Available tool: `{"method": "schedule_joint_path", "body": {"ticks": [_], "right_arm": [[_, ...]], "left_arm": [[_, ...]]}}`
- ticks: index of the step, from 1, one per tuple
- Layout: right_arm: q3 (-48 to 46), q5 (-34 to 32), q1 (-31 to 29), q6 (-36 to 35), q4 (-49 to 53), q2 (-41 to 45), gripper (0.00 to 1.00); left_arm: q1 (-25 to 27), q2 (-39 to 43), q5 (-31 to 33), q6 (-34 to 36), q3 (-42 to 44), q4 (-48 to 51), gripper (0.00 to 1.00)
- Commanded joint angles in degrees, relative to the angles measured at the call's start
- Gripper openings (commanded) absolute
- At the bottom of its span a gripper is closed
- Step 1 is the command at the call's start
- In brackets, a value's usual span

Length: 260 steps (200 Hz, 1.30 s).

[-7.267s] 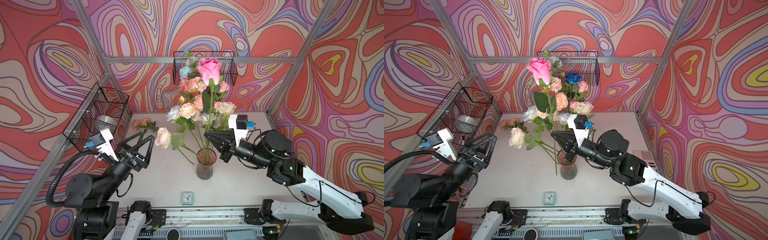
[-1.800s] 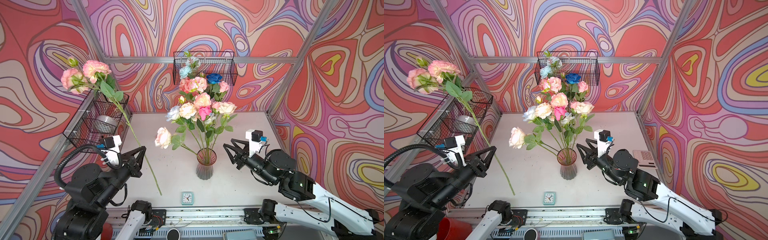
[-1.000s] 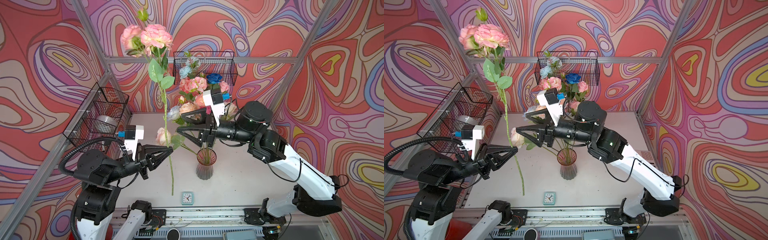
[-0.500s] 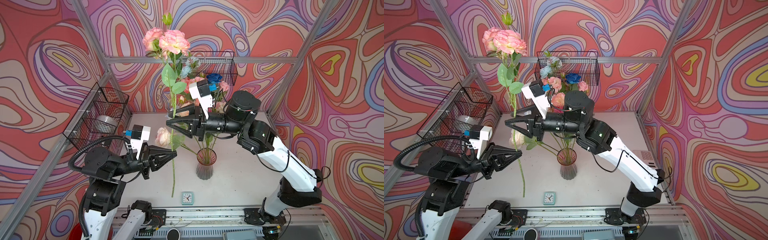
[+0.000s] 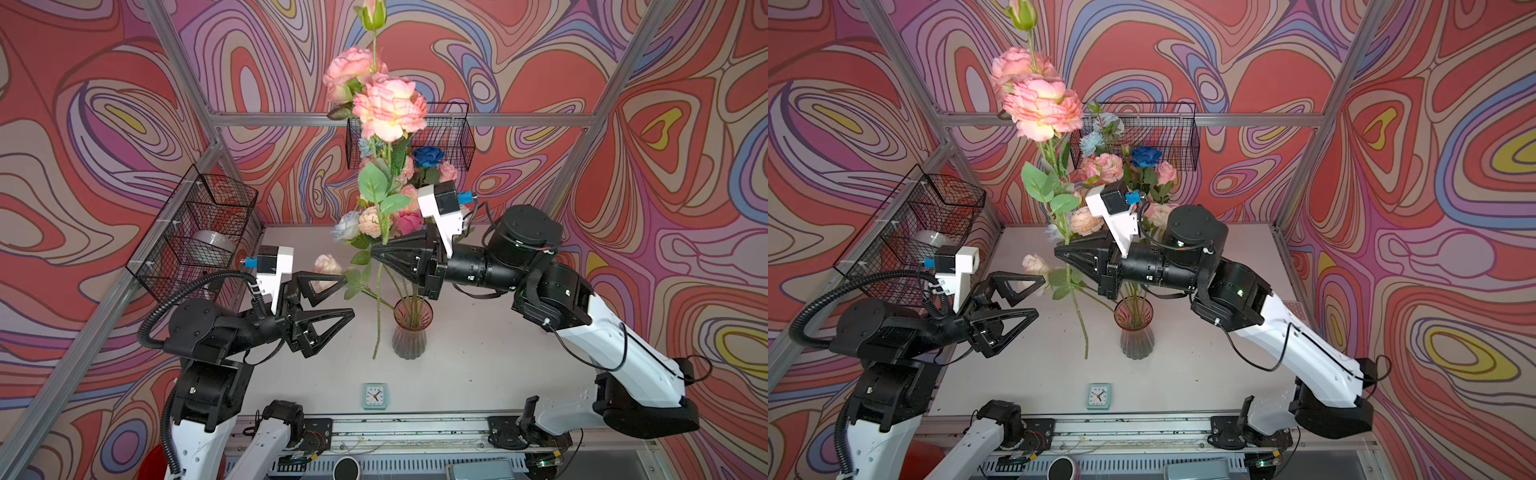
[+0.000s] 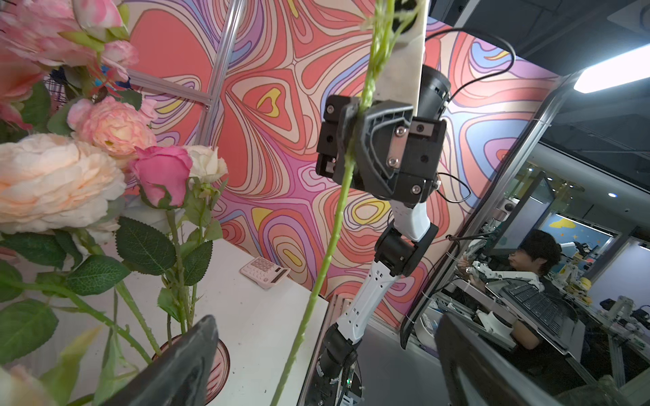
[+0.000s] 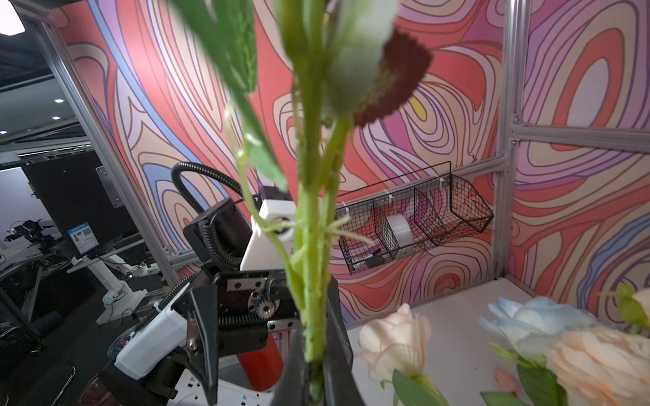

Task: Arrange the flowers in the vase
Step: 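Grasp the pink spray rose stem with the right gripper above the left gripper, then lower the spray rose into the vase with right gripper while left withdraws, then open the right gripper and draw back while the left lowers toward the tulip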

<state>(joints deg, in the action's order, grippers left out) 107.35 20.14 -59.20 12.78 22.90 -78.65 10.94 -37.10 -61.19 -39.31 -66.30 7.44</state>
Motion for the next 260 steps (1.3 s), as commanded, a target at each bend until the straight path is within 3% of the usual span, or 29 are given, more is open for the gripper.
{"method": "schedule_joint_path", "body": {"ticks": [1, 54, 82, 120, 150, 204, 260], "right_arm": [[-4.0, -5.6, 0.1, -1.1, -0.5, 5.2, 0.00], [-9.3, -15.6, 0.1, -5.1, 2.6, 12.7, 0.00], [-8.9, -19.8, 0.1, -8.3, 3.6, 13.8, 0.00], [-11.7, -26.7, 0.1, -12.8, 0.9, 14.3, 0.00], [-17.1, -28.2, 0.7, -14.5, -5.6, 14.6, 0.00], [-25.6, -22.6, 7.7, -8.3, -9.1, 14.2, 0.00], [-37.7, -23.2, 8.1, -1.6, -11.4, 17.2, 0.00]], "left_arm": [[0.3, 2.8, 8.6, -0.4, -0.3, -1.3, 1.00], [0.3, 14.5, 40.8, 4.7, 5.7, 10.0, 1.00], [0.3, 19.6, 49.9, 4.8, 9.9, 13.3, 1.00], [0.3, 20.2, 50.1, 5.1, 10.8, 16.2, 1.00], [0.3, 19.2, 48.8, 5.1, 11.0, 17.1, 1.00], [0.3, 20.0, 48.5, 4.6, 13.0, 18.2, 1.00], [0.3, 20.0, 48.1, 3.5, 15.2, 19.0, 1.00]]}}
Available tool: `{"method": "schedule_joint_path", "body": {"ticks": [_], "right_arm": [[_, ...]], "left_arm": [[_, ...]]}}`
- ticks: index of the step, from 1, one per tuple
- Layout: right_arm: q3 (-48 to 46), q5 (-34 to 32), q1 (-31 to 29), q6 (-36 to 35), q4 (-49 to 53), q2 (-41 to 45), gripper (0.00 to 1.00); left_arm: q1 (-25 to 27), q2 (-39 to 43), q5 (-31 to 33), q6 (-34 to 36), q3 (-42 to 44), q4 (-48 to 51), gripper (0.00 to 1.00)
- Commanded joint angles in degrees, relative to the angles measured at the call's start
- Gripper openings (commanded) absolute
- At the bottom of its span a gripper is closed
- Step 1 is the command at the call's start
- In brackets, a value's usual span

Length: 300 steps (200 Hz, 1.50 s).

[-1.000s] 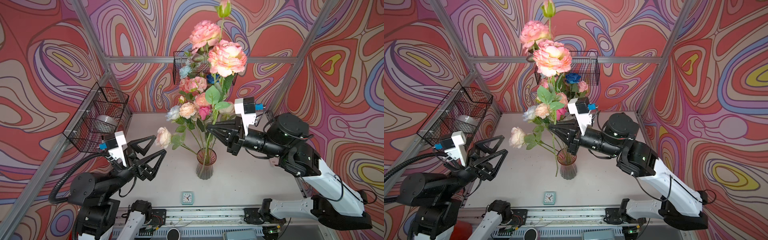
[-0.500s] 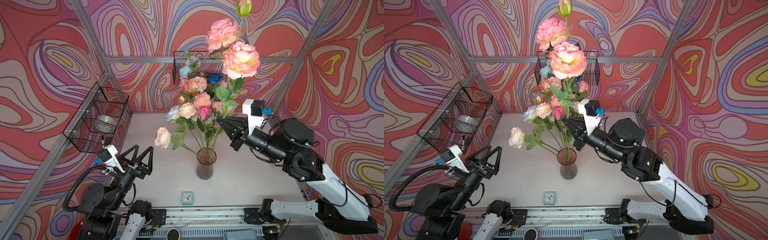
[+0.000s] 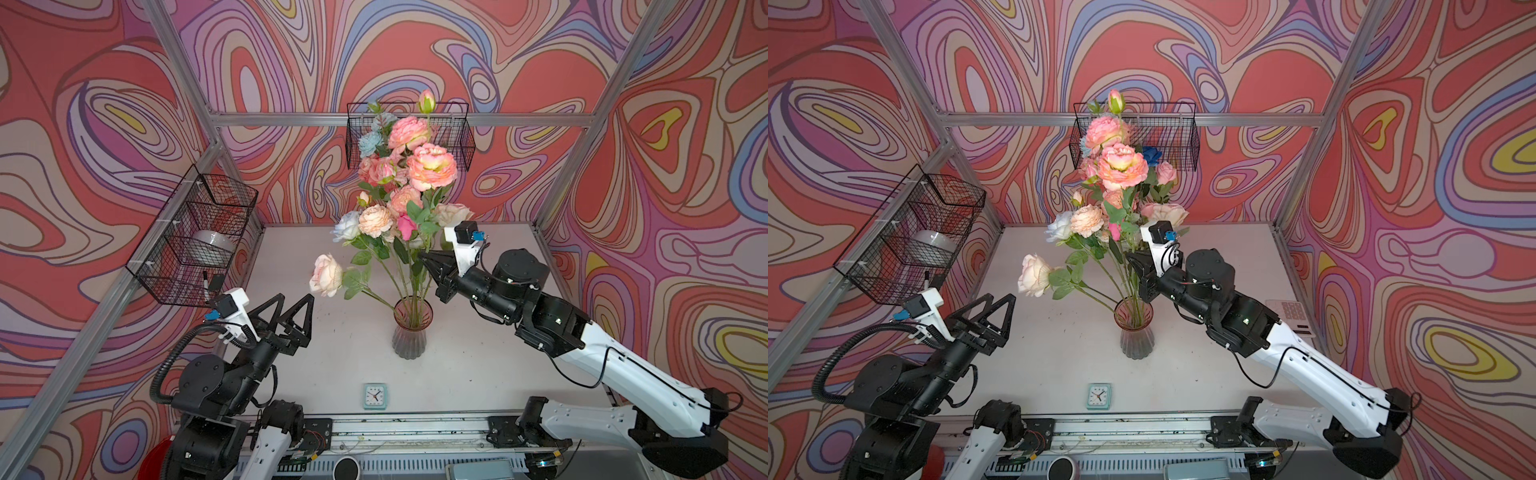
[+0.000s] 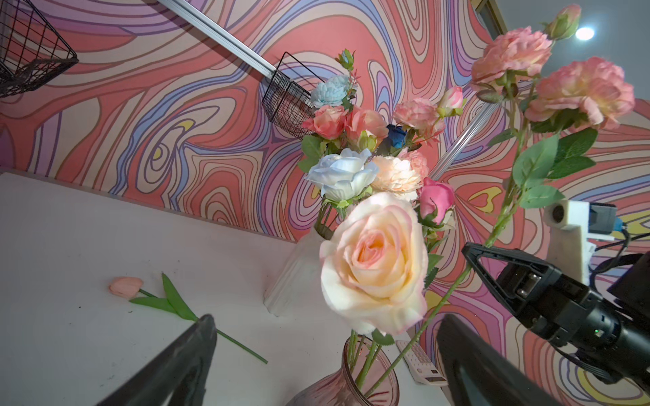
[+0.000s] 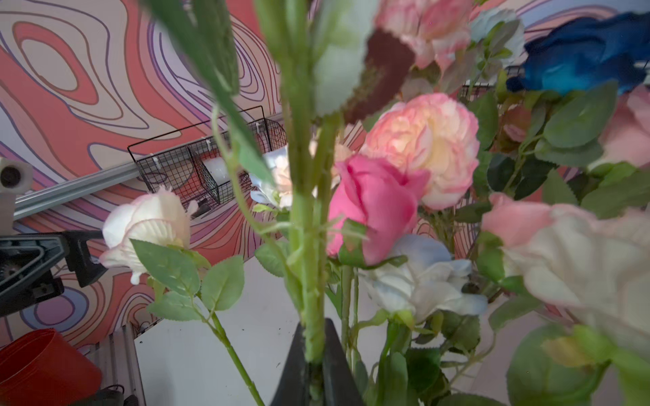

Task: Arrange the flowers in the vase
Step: 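Open the right gripper and draw back while the left lowers toward the tulip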

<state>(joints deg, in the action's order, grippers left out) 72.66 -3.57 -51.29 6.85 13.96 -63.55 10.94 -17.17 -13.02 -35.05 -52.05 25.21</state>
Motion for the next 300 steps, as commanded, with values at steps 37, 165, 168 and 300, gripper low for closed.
{"method": "schedule_joint_path", "body": {"ticks": [37, 165, 168, 300], "right_arm": [[-6.8, 1.7, 0.2, 7.8, -1.9, 3.6, 0.22], [-10.3, 1.8, 0.2, 12.8, 2.4, 11.5, 0.69], [-10.5, 1.7, 0.2, 12.9, 2.5, 11.7, 0.69], [-22.5, 4.3, 0.2, 17.9, 13.7, 26.0, 0.47]], "left_arm": [[0.3, 0.1, 0.4, -1.9, 2.5, 2.3, 1.00], [0.3, -0.1, 5.0, -7.8, 9.4, 5.2, 0.99], [0.3, -0.2, 5.0, -7.8, 9.5, 5.2, 0.99], [0.3, -4.6, 7.1, -11.7, 15.3, 4.7, 0.99]]}}
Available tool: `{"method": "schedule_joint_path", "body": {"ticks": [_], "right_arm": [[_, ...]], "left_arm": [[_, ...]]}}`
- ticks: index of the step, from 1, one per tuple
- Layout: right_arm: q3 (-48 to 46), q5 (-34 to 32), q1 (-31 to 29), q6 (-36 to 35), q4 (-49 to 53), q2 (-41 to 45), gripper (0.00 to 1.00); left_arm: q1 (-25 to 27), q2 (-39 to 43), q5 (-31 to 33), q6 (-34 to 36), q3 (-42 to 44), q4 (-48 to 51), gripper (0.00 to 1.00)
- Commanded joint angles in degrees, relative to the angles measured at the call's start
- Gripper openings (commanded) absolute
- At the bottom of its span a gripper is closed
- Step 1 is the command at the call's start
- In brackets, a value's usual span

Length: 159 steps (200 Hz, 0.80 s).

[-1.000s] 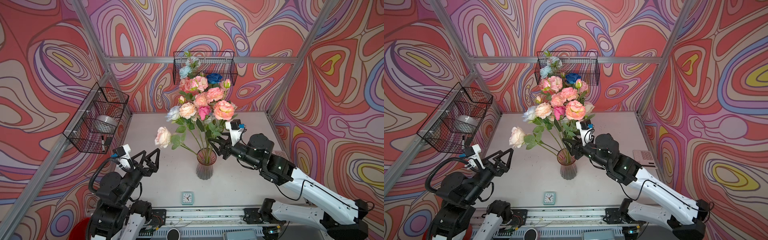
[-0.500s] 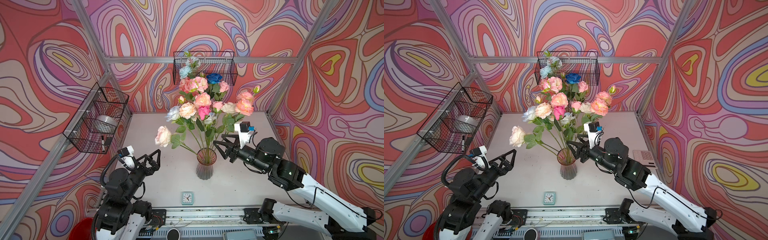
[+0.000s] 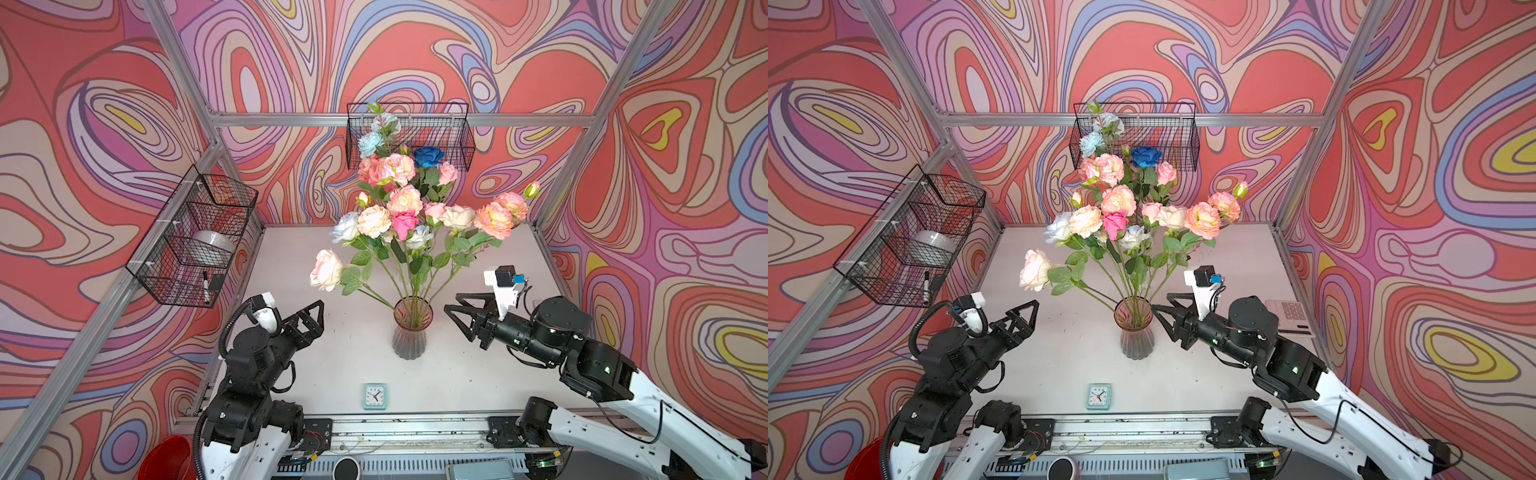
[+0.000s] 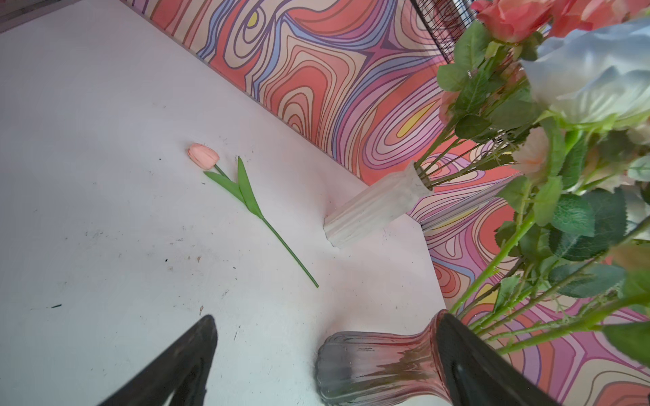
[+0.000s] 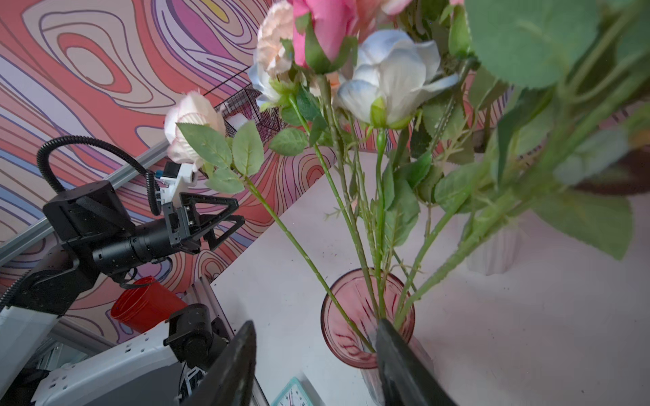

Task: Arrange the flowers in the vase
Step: 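Open the right gripper and draw back while the left lowers toward the tulip, then grasp the pink tulip stem on the table with the left gripper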

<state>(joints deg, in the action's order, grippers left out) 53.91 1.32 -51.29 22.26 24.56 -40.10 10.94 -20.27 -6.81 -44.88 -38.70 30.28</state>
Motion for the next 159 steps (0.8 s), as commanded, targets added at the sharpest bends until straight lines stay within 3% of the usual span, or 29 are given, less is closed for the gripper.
{"method": "schedule_joint_path", "body": {"ticks": [1, 51, 89, 114, 159], "right_arm": [[-4.0, -0.6, 0.2, 2.5, 3.1, 2.7, 0.46], [-10.5, -5.6, 0.2, 4.9, 3.6, 6.3, 0.35], [-11.9, -5.5, 0.2, 5.3, 2.3, 6.4, 0.33], [-12.0, -5.4, 0.2, 5.3, 2.7, 6.7, 0.33], [-12.9, -6.7, 0.2, 6.0, 4.1, 9.4, 0.32]], "left_arm": [[0.3, -1.6, 0.9, -1.9, 2.0, -0.4, 0.99], [0.2, -11.0, -0.1, -4.0, 5.9, -6.3, 0.94], [0.1, -30.7, -1.3, -5.2, 4.7, -16.2, 0.79], [-0.2, -43.5, 0.5, -4.6, 0.6, -21.2, 0.76], [-0.5, -62.1, -3.4, -9.7, -8.0, -28.0, 0.64]]}}
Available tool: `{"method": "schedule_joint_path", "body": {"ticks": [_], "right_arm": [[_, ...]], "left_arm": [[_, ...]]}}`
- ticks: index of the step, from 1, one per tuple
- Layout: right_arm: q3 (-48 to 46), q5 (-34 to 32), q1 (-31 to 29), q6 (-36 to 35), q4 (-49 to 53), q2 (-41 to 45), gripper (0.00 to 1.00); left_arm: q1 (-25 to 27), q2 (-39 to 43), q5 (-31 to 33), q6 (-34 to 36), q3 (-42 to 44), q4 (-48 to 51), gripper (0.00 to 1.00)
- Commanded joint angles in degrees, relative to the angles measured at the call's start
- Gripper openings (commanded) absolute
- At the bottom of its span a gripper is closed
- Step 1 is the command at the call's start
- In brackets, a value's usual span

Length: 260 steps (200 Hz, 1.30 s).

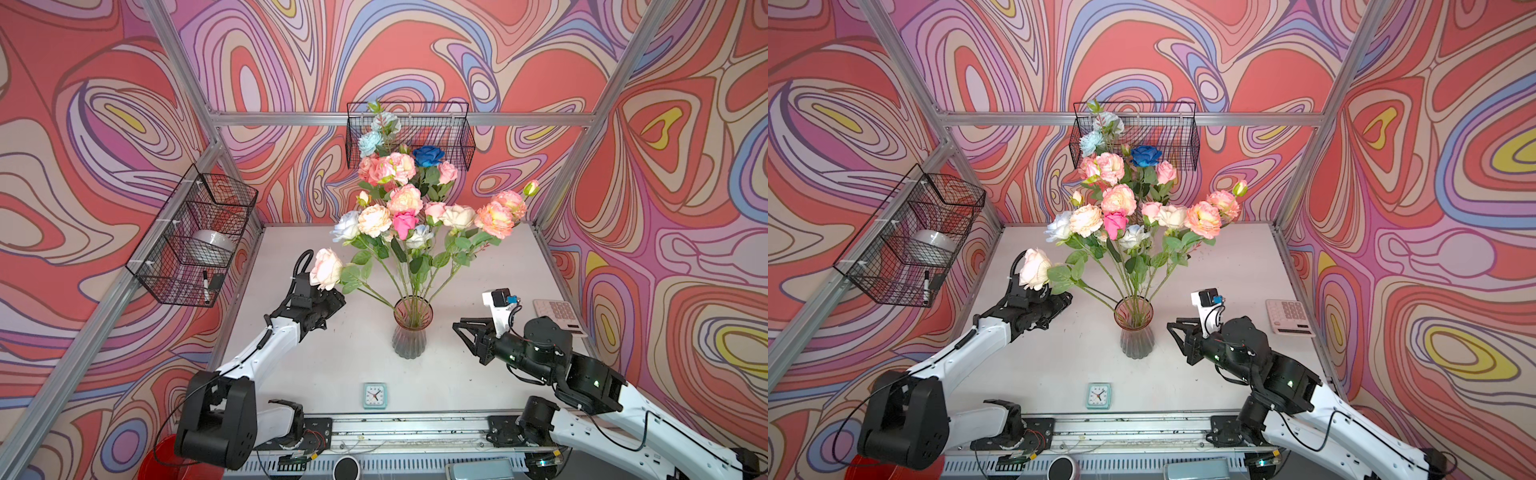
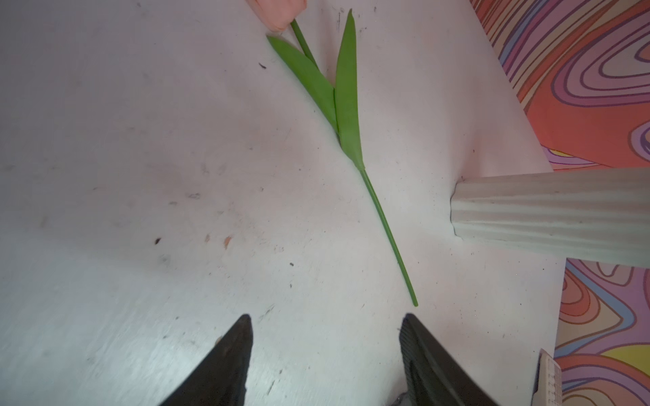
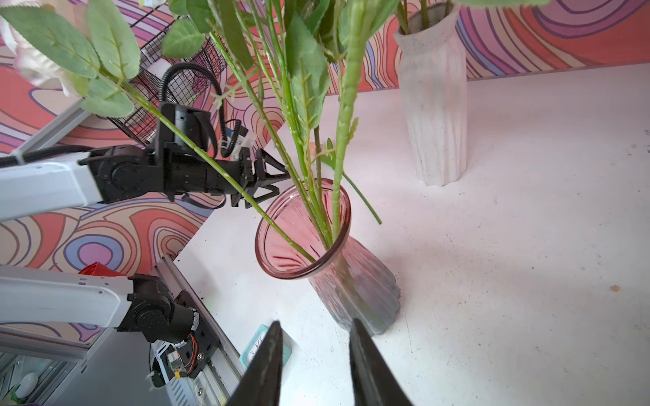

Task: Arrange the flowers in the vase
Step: 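Grasp the pink tulip stem on the table with the left gripper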

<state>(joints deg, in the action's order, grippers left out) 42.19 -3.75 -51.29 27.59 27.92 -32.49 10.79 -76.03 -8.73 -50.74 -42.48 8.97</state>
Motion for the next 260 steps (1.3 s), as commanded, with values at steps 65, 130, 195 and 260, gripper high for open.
{"method": "schedule_joint_path", "body": {"ticks": [65, 130, 195, 260], "right_arm": [[-1.9, -3.2, 0.2, 1.0, 3.1, 5.0, 0.32], [-3.5, -4.3, 0.2, 1.1, 4.3, 7.7, 0.31], [-3.1, -5.7, 0.2, 1.6, 6.9, 11.7, 0.29], [-2.0, -6.8, 0.2, 1.6, 8.9, 13.8, 0.28]], "left_arm": [[-0.4, -23.6, -2.1, -14.4, -15.2, -4.6, 0.62], [-0.1, -32.1, -2.8, -23.2, -22.7, -1.2, 0.59], [-0.6, -38.3, -0.9, -22.2, -30.7, 12.9, 0.46], [-3.6, -39.5, -1.9, -20.4, -28.9, 14.5, 0.13]]}}
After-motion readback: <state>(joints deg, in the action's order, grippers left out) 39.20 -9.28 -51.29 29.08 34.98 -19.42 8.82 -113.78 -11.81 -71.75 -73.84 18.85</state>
